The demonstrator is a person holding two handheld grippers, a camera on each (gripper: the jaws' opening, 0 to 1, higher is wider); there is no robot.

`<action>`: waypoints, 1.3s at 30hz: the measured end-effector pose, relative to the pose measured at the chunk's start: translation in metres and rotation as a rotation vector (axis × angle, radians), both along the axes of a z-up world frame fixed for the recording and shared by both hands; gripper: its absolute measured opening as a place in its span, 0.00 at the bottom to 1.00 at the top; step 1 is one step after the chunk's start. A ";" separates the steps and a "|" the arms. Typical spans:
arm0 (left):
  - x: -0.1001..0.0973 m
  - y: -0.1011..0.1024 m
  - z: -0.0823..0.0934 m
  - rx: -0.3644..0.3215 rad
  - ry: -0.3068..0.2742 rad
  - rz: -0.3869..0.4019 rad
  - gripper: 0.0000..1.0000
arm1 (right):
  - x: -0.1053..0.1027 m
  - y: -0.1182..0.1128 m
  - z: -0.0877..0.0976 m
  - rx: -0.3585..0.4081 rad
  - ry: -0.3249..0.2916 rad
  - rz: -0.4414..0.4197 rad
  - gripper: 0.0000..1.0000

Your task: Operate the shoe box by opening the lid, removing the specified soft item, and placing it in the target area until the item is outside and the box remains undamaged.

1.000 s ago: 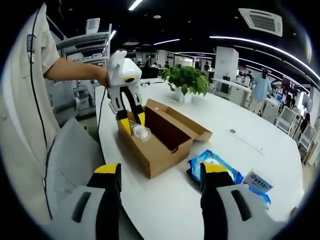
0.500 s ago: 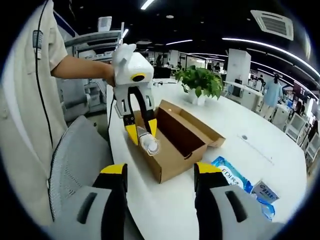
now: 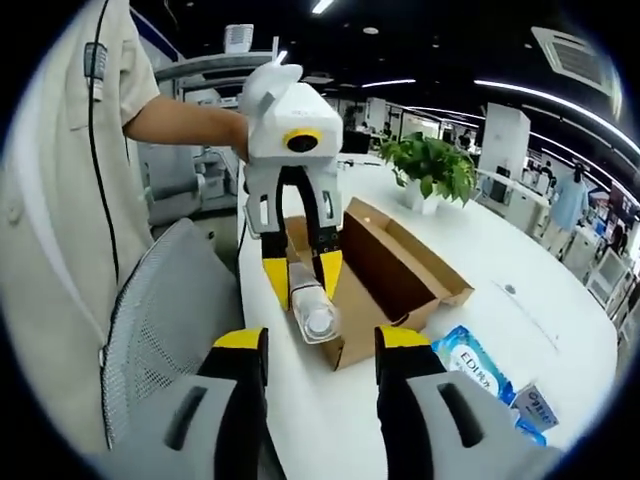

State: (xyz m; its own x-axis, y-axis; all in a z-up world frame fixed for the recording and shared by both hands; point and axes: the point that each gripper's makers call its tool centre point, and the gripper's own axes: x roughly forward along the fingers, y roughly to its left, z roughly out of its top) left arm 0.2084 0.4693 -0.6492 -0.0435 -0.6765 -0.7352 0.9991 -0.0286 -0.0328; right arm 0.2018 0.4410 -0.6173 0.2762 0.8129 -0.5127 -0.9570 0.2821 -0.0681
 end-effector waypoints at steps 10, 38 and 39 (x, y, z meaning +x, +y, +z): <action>-0.008 -0.013 0.008 -0.055 0.005 -0.038 0.19 | -0.003 0.009 -0.001 -0.017 -0.022 0.063 0.27; -0.007 -0.024 0.015 -0.153 0.000 -0.060 0.20 | 0.000 0.012 0.006 -0.070 -0.016 0.114 0.16; -0.006 -0.024 0.015 -0.155 -0.002 -0.055 0.20 | -0.001 0.011 0.006 -0.072 -0.016 0.115 0.16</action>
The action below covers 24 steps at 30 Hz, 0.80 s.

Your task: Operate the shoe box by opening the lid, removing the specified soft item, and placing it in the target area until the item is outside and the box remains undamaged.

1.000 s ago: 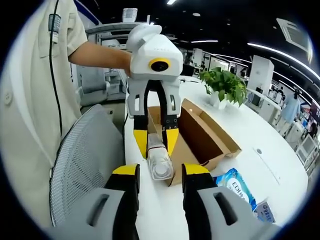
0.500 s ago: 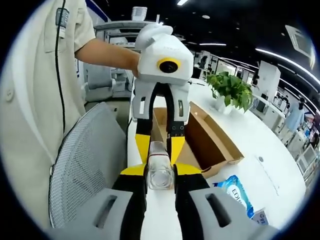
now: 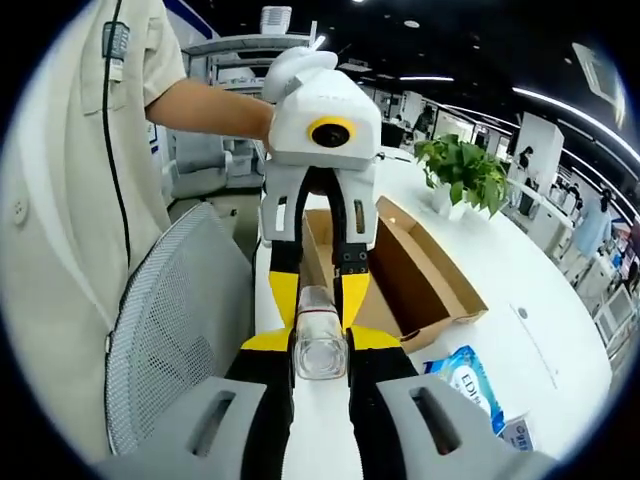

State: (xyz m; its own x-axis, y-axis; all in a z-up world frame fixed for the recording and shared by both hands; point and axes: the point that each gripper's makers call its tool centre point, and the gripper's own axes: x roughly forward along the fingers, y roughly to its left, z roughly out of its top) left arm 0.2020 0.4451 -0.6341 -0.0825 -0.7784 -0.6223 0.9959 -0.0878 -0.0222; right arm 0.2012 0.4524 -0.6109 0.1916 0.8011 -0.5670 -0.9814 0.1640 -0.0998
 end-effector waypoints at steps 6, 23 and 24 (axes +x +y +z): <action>0.000 -0.001 0.002 -0.005 0.018 0.029 0.28 | -0.001 0.000 0.003 -0.010 -0.001 0.014 0.16; 0.020 0.017 0.009 -0.070 0.022 0.210 0.67 | 0.013 -0.006 0.016 -0.036 -0.026 0.015 0.17; 0.023 0.020 0.010 -0.076 0.027 0.235 0.69 | 0.013 -0.007 0.017 -0.039 -0.023 0.017 0.17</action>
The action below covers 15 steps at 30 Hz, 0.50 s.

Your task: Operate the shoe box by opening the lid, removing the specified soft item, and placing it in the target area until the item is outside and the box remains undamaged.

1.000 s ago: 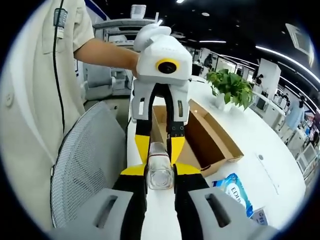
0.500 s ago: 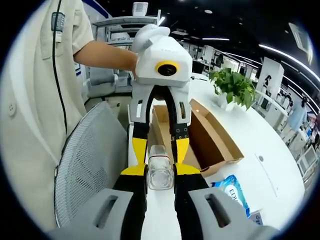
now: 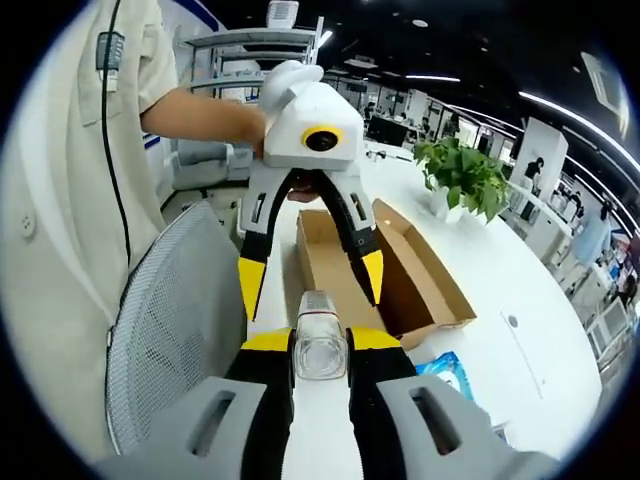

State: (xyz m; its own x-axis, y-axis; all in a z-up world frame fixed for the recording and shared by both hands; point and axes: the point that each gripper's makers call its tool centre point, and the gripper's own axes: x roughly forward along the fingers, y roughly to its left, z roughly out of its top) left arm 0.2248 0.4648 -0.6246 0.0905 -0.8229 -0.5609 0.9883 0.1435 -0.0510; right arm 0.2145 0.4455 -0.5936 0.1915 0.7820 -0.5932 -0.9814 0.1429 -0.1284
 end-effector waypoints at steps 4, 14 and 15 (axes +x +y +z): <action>0.006 0.008 0.002 -0.017 -0.002 0.060 0.78 | 0.007 -0.005 0.006 -0.016 0.002 0.000 0.17; 0.019 0.036 0.015 -0.070 -0.037 0.215 0.93 | 0.037 -0.023 0.023 -0.064 -0.024 -0.019 0.17; 0.018 0.037 0.016 -0.073 -0.038 0.219 0.94 | 0.040 -0.024 0.025 -0.071 -0.025 -0.019 0.17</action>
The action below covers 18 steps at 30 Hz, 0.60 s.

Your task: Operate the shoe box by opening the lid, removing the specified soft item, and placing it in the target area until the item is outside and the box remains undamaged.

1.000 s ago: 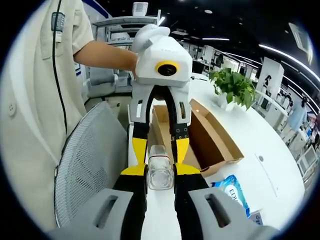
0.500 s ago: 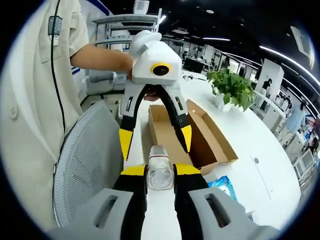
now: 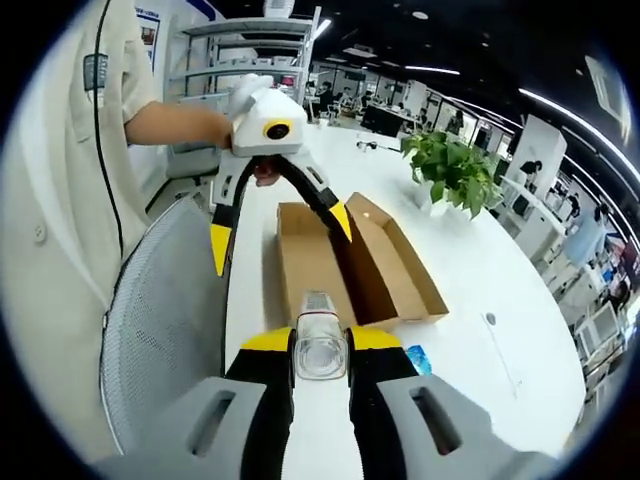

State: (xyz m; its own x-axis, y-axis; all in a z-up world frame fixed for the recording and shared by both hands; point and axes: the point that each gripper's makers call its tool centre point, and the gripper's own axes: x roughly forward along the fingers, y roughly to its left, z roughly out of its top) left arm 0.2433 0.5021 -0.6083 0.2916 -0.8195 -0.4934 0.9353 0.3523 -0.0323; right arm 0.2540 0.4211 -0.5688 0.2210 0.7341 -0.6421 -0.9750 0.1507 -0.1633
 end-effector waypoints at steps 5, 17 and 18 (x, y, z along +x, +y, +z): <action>0.001 0.016 0.005 -0.007 -0.013 0.075 1.00 | 0.016 -0.007 0.005 -0.043 -0.010 0.004 0.17; -0.002 0.048 0.003 0.007 -0.026 0.209 1.00 | 0.052 -0.018 0.013 -0.121 -0.027 0.027 0.17; -0.001 0.051 0.004 0.002 -0.027 0.225 1.00 | 0.053 -0.018 0.013 -0.123 -0.028 0.029 0.17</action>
